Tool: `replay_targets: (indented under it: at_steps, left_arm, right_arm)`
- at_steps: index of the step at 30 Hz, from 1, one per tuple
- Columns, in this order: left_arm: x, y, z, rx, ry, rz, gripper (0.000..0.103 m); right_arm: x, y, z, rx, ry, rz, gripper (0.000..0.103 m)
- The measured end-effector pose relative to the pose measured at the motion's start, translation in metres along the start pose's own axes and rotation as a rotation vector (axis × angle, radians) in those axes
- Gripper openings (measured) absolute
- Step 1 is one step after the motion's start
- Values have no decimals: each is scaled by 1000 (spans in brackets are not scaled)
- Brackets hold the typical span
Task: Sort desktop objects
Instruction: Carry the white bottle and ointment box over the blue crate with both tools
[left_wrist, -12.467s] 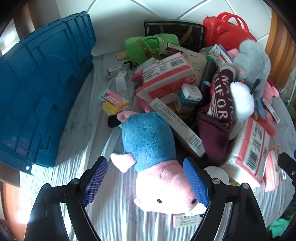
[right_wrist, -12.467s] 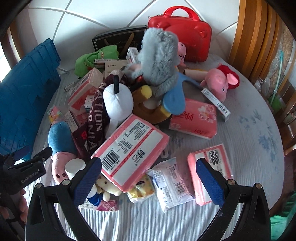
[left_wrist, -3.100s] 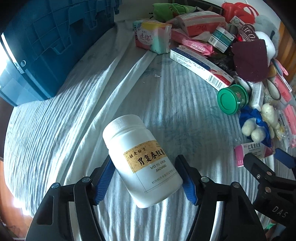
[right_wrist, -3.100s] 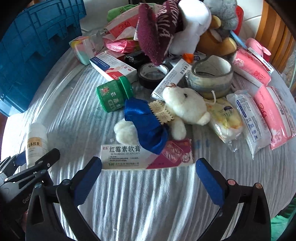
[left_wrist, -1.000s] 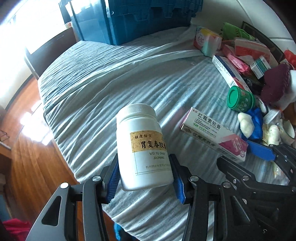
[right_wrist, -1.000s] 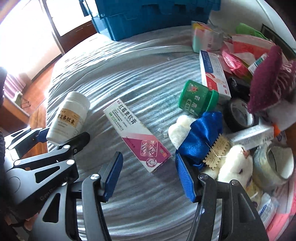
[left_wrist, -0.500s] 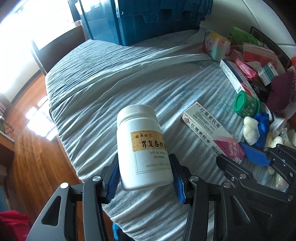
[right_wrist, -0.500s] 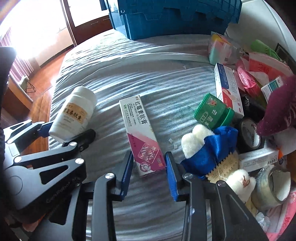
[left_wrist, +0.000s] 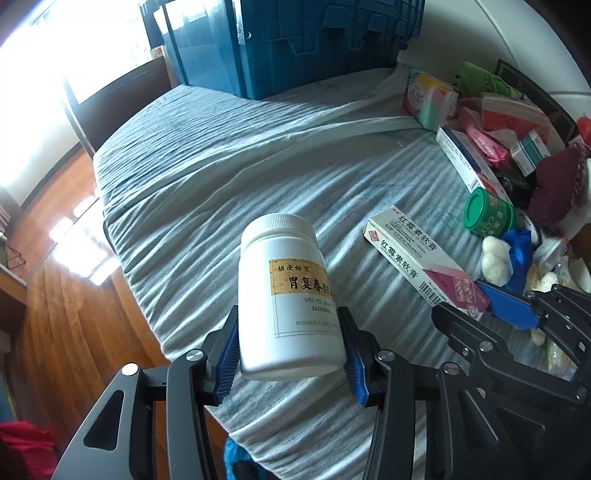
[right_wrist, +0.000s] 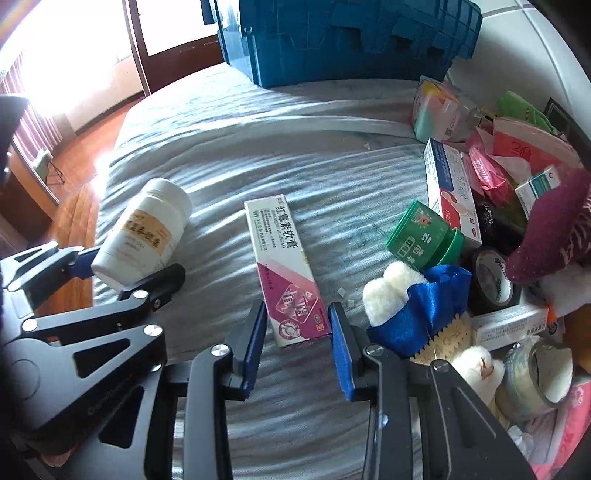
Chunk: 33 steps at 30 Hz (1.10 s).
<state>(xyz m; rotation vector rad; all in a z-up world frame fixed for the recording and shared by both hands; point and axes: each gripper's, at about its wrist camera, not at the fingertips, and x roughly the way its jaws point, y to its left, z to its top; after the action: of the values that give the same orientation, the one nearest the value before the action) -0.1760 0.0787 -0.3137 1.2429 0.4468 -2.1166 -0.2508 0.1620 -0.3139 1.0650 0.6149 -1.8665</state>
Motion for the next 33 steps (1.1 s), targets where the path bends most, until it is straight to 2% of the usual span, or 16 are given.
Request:
replay_targets:
  at_steps: [24, 33]
  left_arm:
    - [-94, 23, 53, -18, -210, 11, 46]
    - [-128, 63, 89, -3, -288, -33, 46]
  right_arm:
    - [-110, 9, 67, -12, -247, -67, 28]
    - [-150, 43, 109, -16, -333, -113, 28]
